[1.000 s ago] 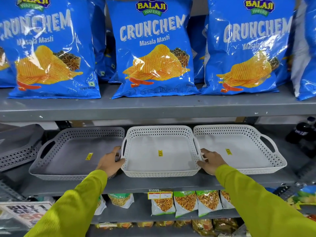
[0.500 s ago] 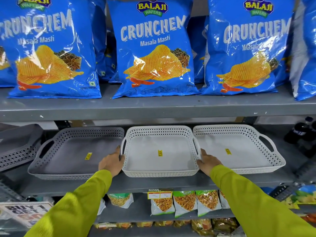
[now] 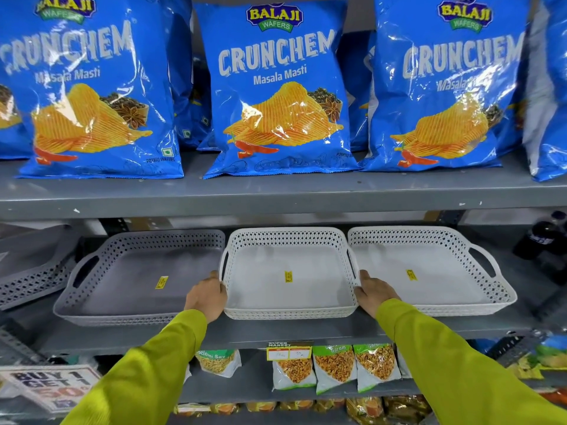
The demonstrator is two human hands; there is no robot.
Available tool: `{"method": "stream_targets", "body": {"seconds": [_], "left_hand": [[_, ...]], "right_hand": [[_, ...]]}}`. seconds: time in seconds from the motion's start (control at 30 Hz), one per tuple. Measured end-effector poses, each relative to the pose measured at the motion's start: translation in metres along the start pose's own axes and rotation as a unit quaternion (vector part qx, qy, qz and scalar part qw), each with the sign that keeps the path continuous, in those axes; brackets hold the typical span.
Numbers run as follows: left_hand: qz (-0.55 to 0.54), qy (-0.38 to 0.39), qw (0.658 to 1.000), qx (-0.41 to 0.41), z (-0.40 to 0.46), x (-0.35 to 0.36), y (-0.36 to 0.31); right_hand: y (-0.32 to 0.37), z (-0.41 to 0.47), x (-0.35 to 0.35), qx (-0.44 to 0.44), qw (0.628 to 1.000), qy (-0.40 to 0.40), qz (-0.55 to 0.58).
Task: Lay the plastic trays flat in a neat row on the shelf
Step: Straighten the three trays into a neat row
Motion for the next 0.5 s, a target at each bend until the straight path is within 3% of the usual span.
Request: {"method": "stream_targets", "body": {"seconds": [0.5], "left_hand": [[-0.007,-0.013,1.0,-0.009,0.037,-0.004,0.0]], "right_hand": [[0.016,0.041,-0.009,-0.004,1.0,-0.018,0.025]]}}
Point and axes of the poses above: each hand's wrist, its own z-axis towards the middle knuckle, its own x-axis out of the palm, y = z × x, the point moved 3 cm from there along z, towards the middle knuckle, and after that the axes turned 10 degrees about x, right-handed, at the moved point
